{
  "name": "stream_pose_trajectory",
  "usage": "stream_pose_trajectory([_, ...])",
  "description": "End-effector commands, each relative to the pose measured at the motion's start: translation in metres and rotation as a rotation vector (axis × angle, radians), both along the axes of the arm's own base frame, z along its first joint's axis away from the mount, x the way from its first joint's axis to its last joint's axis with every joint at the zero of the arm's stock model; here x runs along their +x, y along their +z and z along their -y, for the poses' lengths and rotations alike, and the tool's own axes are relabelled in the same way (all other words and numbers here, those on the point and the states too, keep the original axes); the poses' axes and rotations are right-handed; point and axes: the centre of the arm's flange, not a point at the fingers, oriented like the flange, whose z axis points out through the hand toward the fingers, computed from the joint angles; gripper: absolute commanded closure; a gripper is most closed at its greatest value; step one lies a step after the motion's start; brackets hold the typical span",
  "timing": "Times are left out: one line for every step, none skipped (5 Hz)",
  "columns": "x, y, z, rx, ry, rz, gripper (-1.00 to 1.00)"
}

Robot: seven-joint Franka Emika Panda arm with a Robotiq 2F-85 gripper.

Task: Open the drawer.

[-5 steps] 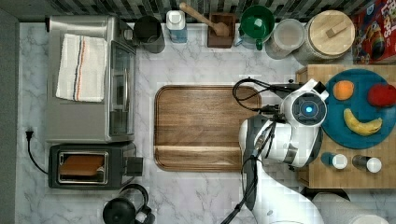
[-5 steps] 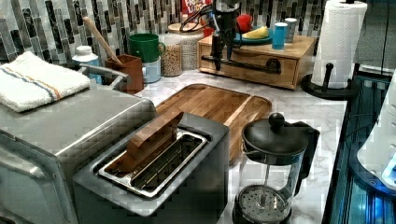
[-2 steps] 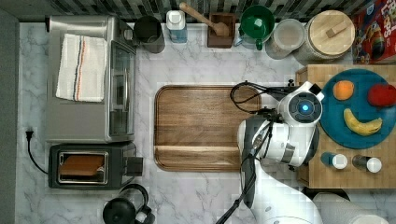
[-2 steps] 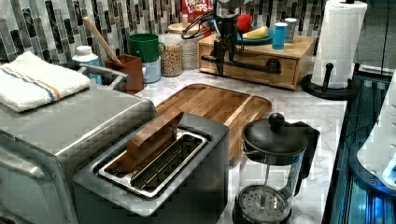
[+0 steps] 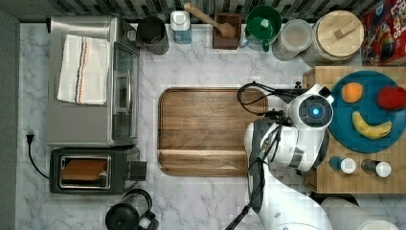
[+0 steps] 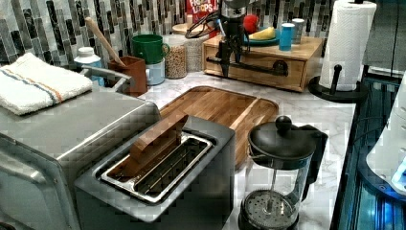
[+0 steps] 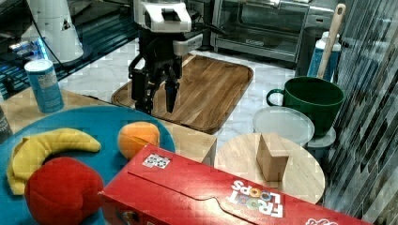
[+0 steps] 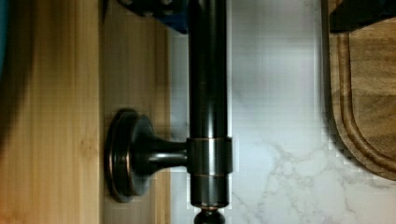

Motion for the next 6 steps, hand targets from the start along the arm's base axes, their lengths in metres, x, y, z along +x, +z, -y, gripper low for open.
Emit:
stream_pose_trajectory([0.021, -0.011, -0.135, 0.113, 0.098, -0.037, -1.0])
stream_pose_trajectory([0.022, -0.008, -0.159, 0.143, 0.094, -0.057, -1.0])
stream_pose_trajectory([0.025, -0.009, -0.18, 0.164, 0.083, -0.066, -1.0])
stream_pose_trajectory([0.029, -0.007, -0.204, 0.183, 0.056, -0.054, -1.0])
stream_pose_trajectory([0.029, -0.006, -0.232, 0.193, 0.019, -0.063, -1.0])
stream_pose_trajectory([0.026, -0.005, -0.253, 0.191, -0.009, -0.074, -1.0])
